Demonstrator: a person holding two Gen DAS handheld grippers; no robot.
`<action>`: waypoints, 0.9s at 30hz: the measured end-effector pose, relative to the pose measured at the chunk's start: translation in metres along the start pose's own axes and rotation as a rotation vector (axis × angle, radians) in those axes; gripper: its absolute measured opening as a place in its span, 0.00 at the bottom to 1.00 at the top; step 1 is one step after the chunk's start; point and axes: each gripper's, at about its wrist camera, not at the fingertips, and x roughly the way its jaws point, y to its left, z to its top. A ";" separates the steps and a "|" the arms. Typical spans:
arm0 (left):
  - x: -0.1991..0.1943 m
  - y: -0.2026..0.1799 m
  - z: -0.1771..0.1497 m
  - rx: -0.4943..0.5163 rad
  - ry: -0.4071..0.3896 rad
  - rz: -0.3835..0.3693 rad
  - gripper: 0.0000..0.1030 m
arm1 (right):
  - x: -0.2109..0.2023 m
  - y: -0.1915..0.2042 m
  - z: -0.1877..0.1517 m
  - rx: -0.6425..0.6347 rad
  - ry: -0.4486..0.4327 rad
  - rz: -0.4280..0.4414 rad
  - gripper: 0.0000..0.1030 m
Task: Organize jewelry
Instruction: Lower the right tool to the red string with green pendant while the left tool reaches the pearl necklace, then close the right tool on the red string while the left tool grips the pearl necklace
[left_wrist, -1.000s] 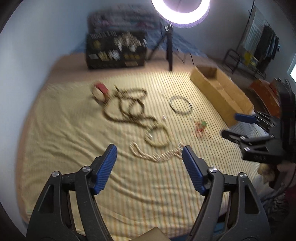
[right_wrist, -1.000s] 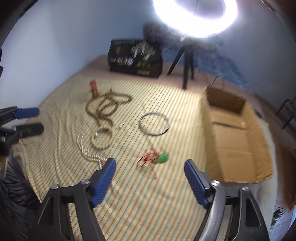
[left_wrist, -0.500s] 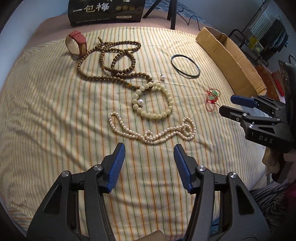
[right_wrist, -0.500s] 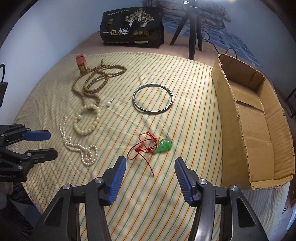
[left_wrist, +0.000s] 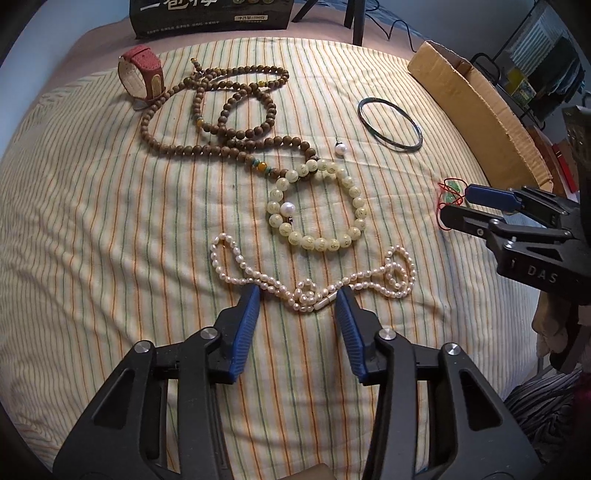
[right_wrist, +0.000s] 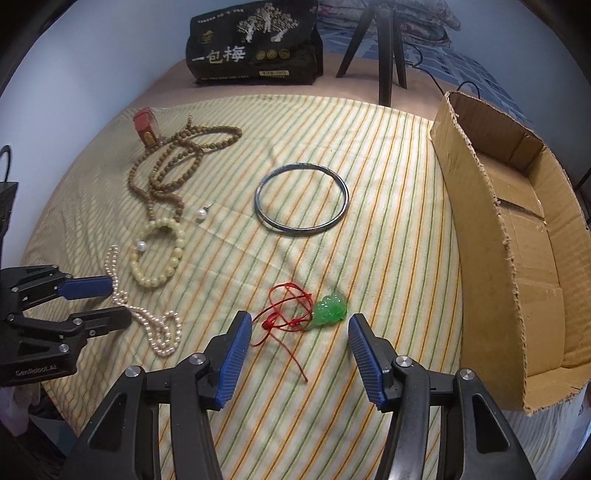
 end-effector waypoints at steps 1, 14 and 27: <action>0.000 0.000 0.000 0.004 -0.003 0.003 0.37 | 0.002 0.000 0.001 0.001 0.004 -0.003 0.55; 0.013 -0.015 0.008 0.040 -0.014 0.001 0.07 | 0.011 0.004 0.006 -0.022 0.005 -0.017 0.39; -0.002 0.002 -0.003 0.008 -0.037 -0.041 0.04 | 0.004 0.006 -0.001 -0.039 -0.005 -0.015 0.17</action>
